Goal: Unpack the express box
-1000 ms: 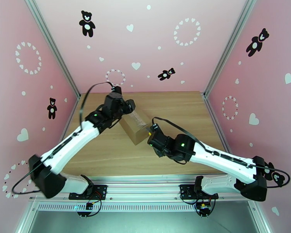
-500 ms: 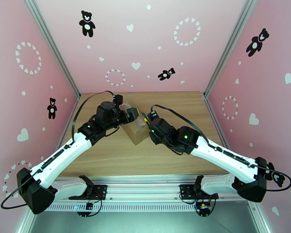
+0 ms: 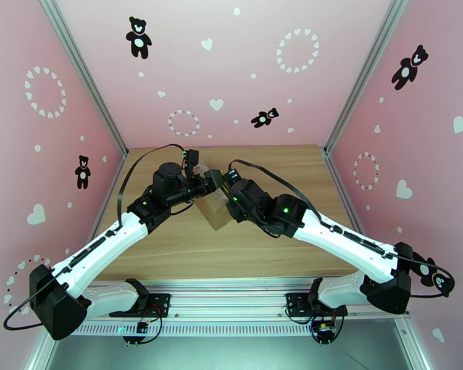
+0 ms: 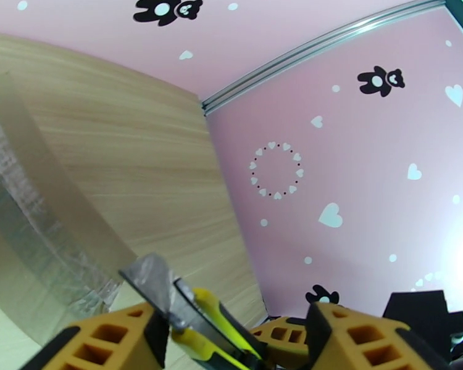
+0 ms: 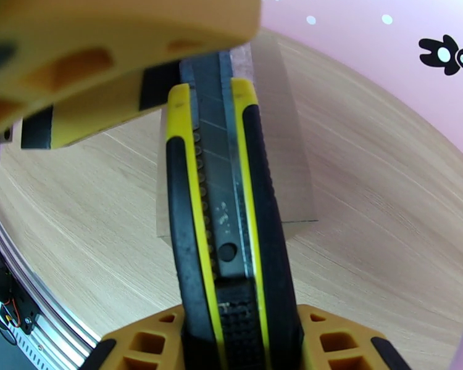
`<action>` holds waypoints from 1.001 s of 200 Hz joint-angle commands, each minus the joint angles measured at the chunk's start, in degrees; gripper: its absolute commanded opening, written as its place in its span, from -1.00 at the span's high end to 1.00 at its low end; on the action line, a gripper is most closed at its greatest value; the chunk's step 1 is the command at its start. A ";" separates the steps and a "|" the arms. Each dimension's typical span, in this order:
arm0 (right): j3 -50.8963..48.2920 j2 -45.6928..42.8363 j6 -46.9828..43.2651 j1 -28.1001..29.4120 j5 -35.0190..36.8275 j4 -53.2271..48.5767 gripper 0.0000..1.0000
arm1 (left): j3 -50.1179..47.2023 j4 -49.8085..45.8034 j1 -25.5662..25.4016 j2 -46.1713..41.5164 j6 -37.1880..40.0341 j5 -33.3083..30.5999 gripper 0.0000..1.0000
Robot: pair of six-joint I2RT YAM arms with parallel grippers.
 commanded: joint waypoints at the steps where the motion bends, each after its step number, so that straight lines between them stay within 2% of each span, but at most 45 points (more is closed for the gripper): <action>1: 2.56 0.19 -0.63 -0.34 -0.37 2.35 1.00 | -0.26 2.16 -0.41 0.87 -0.56 1.63 -0.14; 130: 3.91 0.55 -1.25 -0.76 -2.11 4.45 1.00 | 0.11 4.66 -0.39 3.12 -1.77 3.21 0.21; 167: 3.71 0.54 -1.07 -0.81 -2.31 4.72 1.00 | 0.01 5.15 -0.42 3.65 -2.12 3.48 0.47; 179: 3.48 0.44 -0.90 -0.82 -2.44 4.86 1.00 | -0.15 5.39 -0.39 3.74 -2.06 3.45 0.64; 194: 3.11 0.47 -0.57 -0.82 -2.53 4.96 1.00 | -0.32 5.71 -0.44 3.81 -2.21 3.52 1.00; 200: 2.95 0.38 -0.49 -0.85 -2.61 4.96 1.00 | -0.38 5.76 -0.44 3.88 -2.26 3.39 1.00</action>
